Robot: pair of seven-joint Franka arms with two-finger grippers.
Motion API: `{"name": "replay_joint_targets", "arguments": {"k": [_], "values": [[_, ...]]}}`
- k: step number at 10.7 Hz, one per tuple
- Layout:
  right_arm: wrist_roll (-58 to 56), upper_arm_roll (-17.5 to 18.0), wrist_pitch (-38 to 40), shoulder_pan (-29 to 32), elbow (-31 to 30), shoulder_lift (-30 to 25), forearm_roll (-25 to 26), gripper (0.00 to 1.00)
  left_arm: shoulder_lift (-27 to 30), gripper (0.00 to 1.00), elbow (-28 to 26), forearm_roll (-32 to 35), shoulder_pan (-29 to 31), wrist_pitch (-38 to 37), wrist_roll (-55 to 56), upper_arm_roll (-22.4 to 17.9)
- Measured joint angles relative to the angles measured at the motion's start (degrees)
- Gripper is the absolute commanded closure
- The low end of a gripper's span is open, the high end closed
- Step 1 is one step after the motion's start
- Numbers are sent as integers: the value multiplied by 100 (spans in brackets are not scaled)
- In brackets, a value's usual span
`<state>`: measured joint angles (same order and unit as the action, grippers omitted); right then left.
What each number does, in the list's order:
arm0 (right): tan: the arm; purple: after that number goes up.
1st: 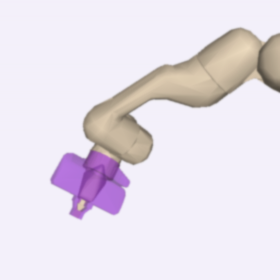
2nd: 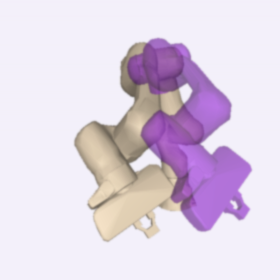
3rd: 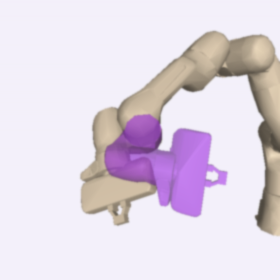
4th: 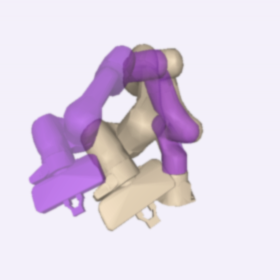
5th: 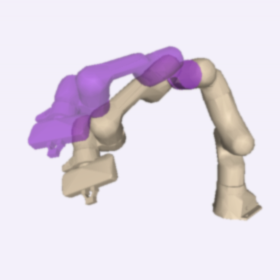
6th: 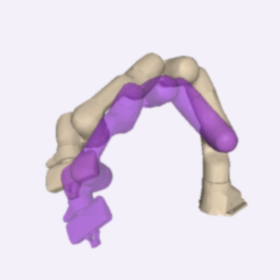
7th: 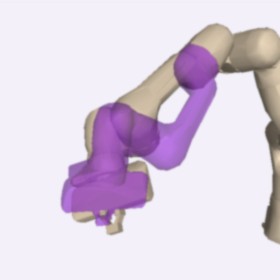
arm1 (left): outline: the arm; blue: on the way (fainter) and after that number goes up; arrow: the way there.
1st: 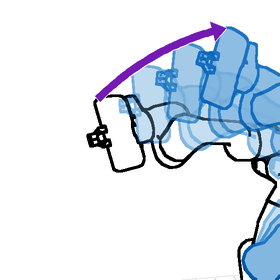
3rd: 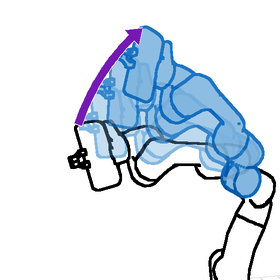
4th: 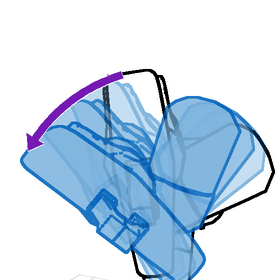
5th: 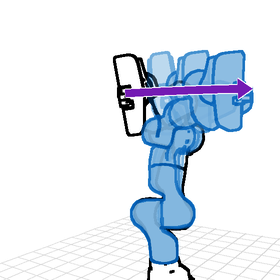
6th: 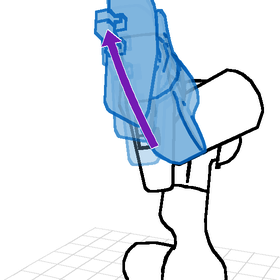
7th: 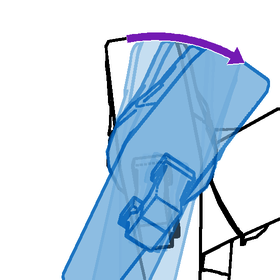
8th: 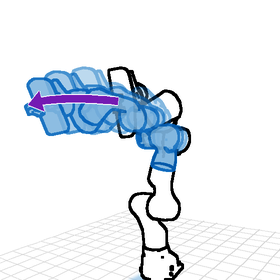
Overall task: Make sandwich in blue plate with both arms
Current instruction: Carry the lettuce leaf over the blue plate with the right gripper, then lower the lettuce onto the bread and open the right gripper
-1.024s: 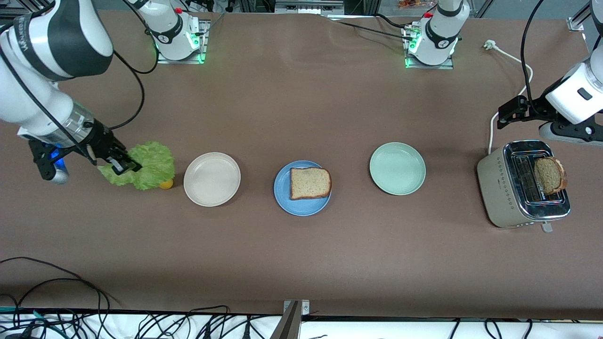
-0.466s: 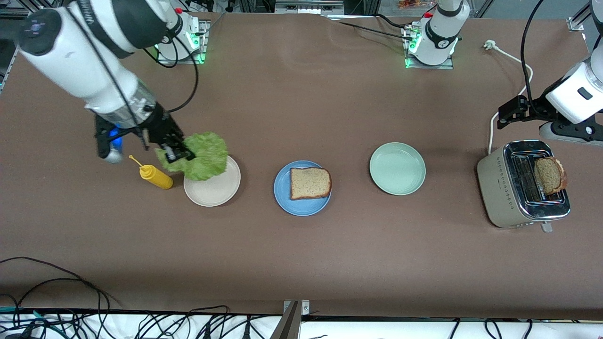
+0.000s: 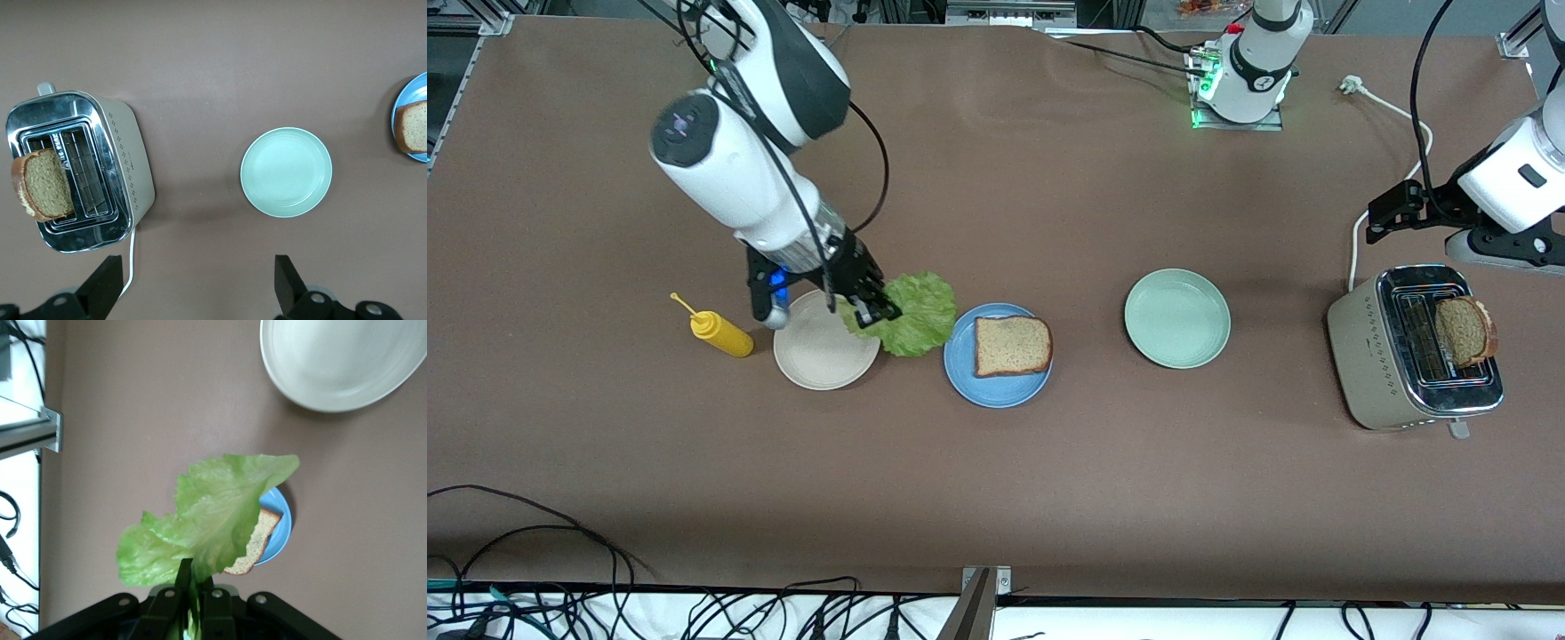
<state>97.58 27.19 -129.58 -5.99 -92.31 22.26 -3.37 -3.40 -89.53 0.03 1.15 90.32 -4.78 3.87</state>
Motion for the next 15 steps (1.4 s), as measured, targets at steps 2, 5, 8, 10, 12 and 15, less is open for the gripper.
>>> {"name": "replay_joint_targets", "arguments": {"k": [2,5,8,10,12,15], "values": [[329,-4,-500,-207,0,438,268,100,1,0,-3,0,3,0,0,-1],[743,-11,-1360,-506,0,1100,526,100,3,0,-6,0,4,2,0,-1],[986,-20,-2090,-867,7,1628,533,100,3,0,-8,0,8,3,0,-4],[1136,-26,-2409,-1010,11,1834,538,100,3,0,-9,0,11,4,0,-10],[1184,-94,-2540,-1120,16,1947,539,100,3,0,-10,0,14,4,0,-14],[1197,-283,-2544,-1150,20,2114,545,91,3,0,-10,0,20,5,0,-18]]}}
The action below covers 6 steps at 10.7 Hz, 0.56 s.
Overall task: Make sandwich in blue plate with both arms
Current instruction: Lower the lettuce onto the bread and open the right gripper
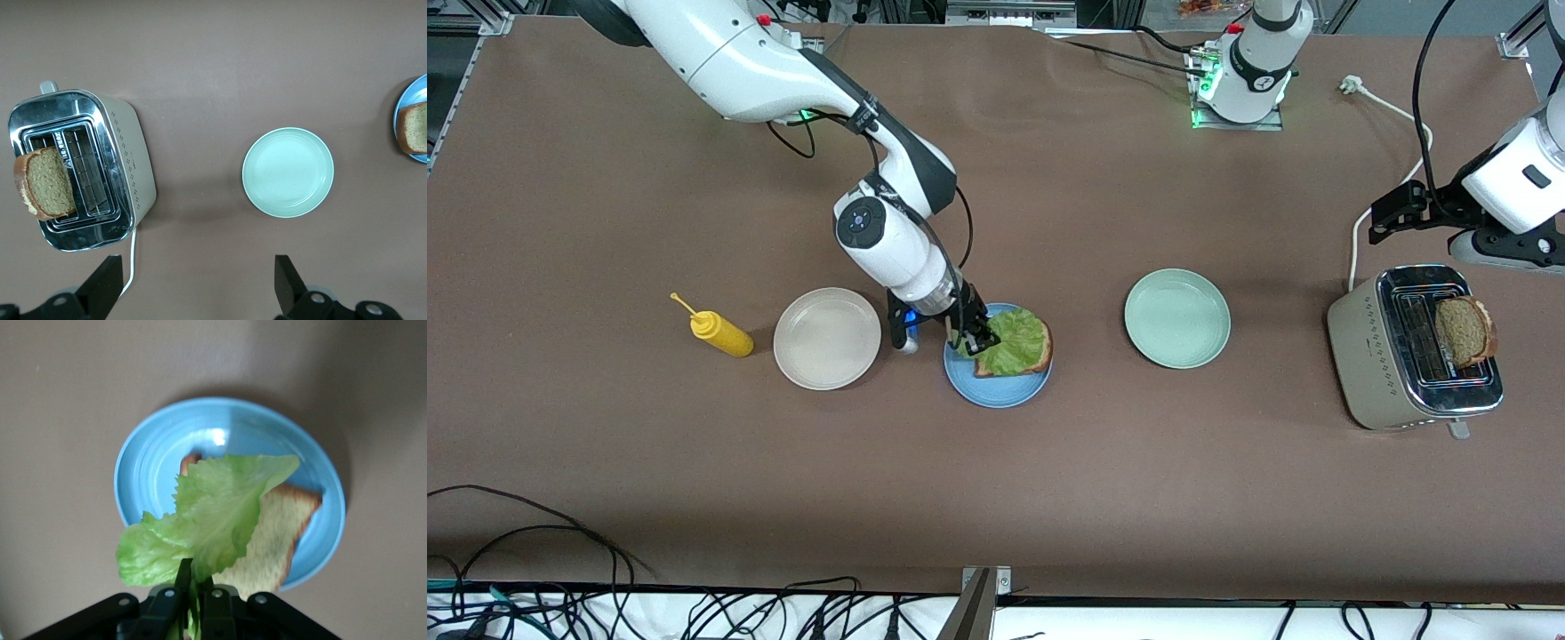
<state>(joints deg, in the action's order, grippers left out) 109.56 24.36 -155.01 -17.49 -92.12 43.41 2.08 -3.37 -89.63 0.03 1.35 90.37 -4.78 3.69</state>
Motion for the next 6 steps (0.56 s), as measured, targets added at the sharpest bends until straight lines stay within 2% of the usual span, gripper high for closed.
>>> {"name": "replay_joint_targets", "arguments": {"k": [5,6], "values": [[6,-74,-298,-99,4,270,205,89,0,0,-1,0,3,0,0,-1],[19,-74,-324,-144,4,270,205,71,0,0,-1,0,3,0,0,-1]]}}
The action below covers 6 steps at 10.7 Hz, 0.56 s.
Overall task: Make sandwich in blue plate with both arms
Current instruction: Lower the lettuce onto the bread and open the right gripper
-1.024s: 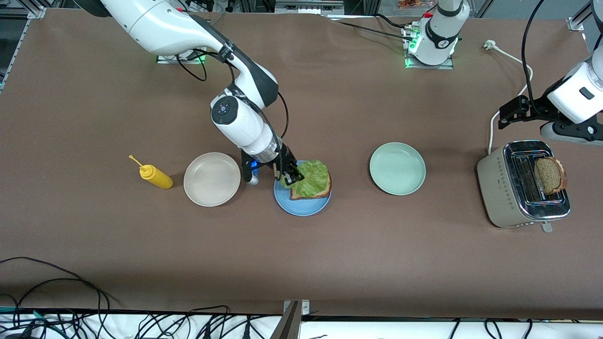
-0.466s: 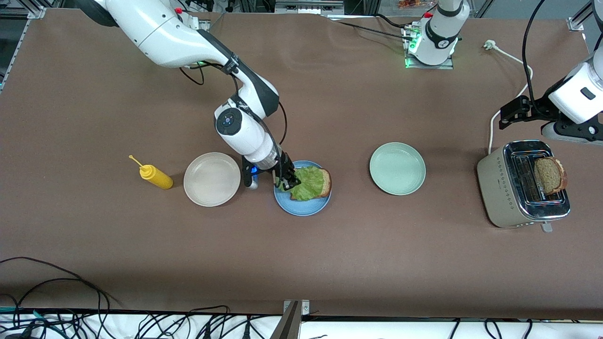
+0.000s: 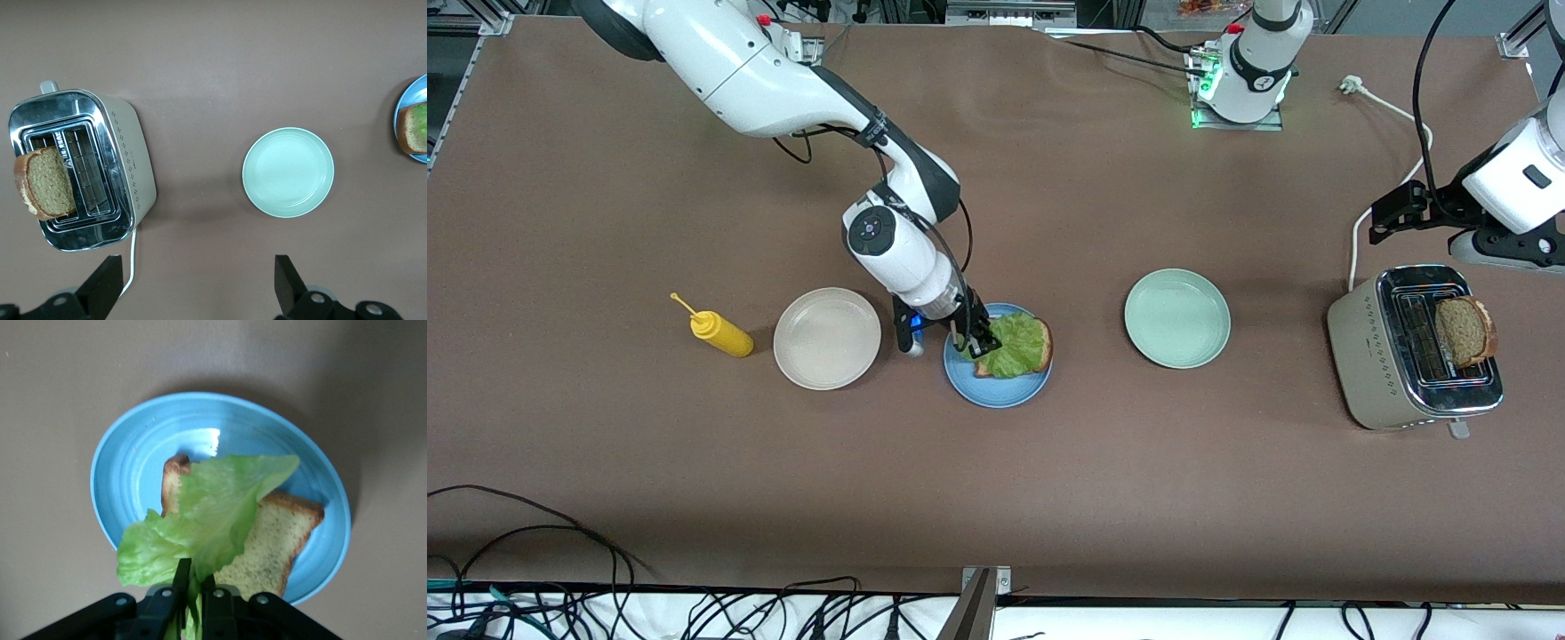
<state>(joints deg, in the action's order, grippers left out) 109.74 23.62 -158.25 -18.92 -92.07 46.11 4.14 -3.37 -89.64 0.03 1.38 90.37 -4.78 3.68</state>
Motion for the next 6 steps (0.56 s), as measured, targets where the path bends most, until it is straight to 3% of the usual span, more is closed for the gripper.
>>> {"name": "replay_joint_targets", "arguments": {"k": [1,2,6], "values": [[4,0,-2,-30,0,3,0,24,0,0,0,0,0,0,0,0],[4,-1,-12,-44,0,15,13,0,0,0,0,0,0,0,0,0],[4,-123,-120,-53,4,106,135,0,0,0,0,0,0,0,0,0]]}}
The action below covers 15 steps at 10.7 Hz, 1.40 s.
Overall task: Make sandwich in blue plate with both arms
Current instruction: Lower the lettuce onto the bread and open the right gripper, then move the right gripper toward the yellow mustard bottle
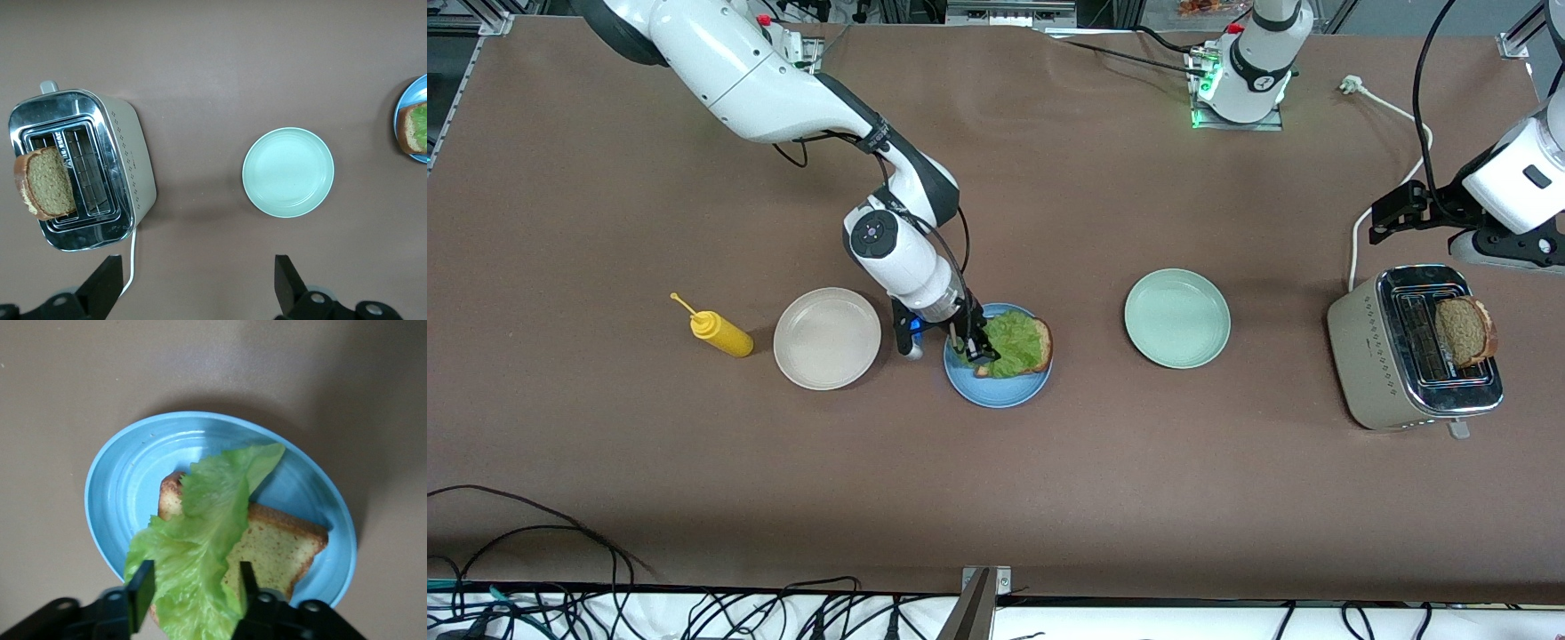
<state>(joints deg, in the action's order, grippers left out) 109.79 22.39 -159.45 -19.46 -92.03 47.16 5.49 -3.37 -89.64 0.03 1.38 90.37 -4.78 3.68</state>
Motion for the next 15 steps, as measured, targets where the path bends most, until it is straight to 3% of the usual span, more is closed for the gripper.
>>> {"name": "replay_joint_targets", "arguments": {"k": [15], "values": [[28,84,460,5,416,-325,6,0,0,0,-2,0,12,0,0,-4]]}}
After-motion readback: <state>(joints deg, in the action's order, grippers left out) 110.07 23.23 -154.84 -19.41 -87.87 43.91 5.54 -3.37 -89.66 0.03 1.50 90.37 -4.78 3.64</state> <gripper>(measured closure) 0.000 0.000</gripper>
